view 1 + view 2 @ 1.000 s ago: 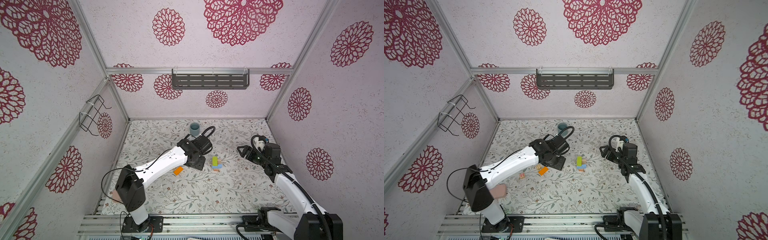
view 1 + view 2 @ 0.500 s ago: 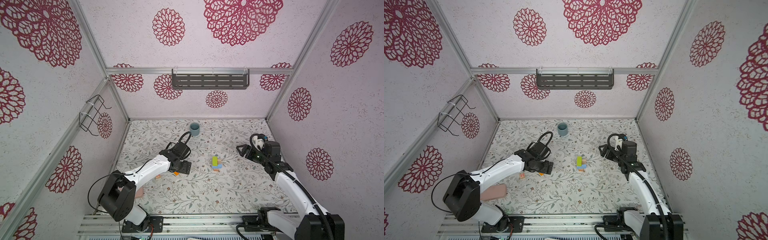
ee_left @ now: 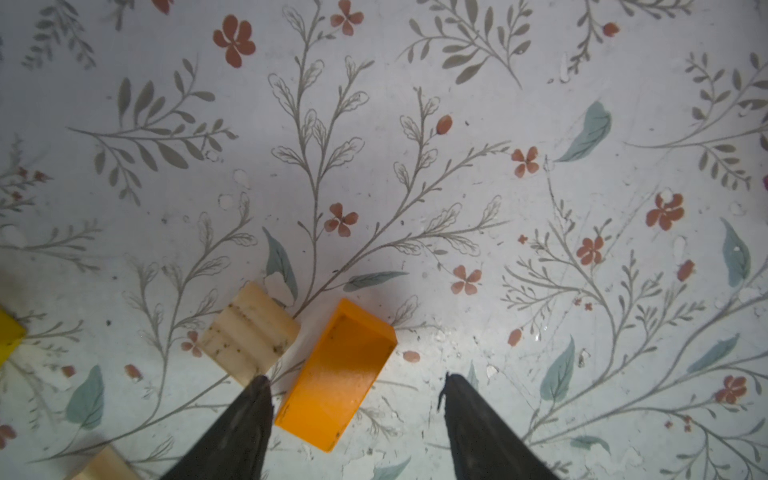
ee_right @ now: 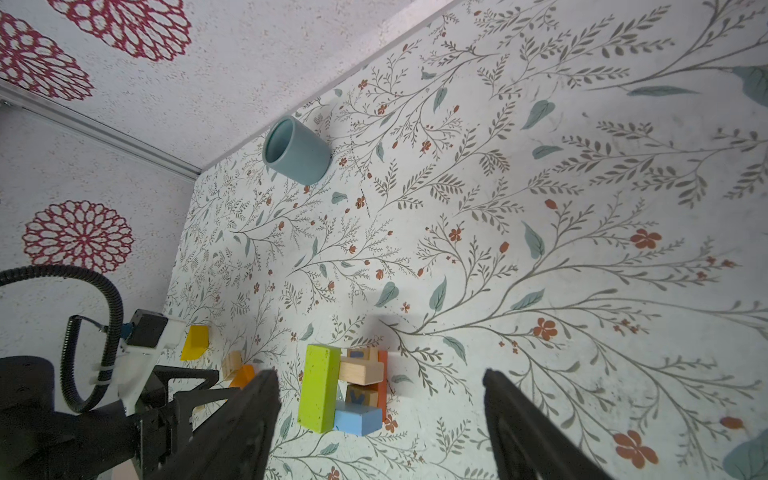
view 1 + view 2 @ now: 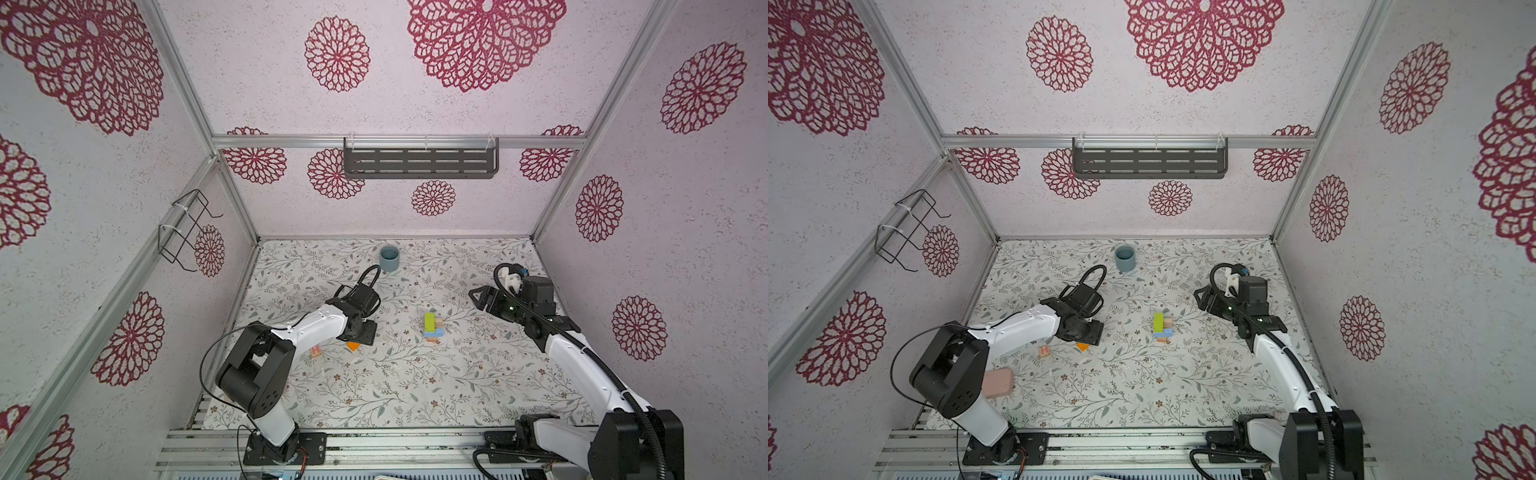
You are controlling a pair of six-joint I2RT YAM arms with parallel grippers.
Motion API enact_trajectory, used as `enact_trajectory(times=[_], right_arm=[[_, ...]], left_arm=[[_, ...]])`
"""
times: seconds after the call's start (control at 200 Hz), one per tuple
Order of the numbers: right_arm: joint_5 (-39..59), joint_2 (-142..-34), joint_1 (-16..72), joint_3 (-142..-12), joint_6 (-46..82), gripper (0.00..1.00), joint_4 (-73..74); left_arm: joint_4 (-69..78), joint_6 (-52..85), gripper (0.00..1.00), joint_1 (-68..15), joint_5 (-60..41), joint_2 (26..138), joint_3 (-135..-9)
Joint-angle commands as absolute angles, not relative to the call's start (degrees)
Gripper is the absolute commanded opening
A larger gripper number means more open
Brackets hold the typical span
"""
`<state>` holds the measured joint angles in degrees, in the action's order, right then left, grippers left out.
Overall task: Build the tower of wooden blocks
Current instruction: 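Lower the left gripper onto the orange block and close on it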
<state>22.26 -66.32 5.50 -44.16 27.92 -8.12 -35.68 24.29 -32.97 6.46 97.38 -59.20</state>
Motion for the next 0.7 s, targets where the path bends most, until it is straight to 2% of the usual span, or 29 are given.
enact_trajectory(times=[0.0,0.46,0.695], right_arm=[[21.4,-66.4,6.1,-46.7,26.3,0.8,-8.3],[21.2,-66.7,6.2,-46.8,26.1,0.8,-8.3],[21.5,-66.5,6.3,-45.9,26.5,0.8,-7.5]], left_arm=[[-35.1,23.1,0.63,-32.4,6.0,99.3,-60.9],[-36.3,23.8,0.62,-32.1,5.8,102.2,-61.4],[-37.1,25.4,0.55,-32.1,5.0,102.5,-61.0]])
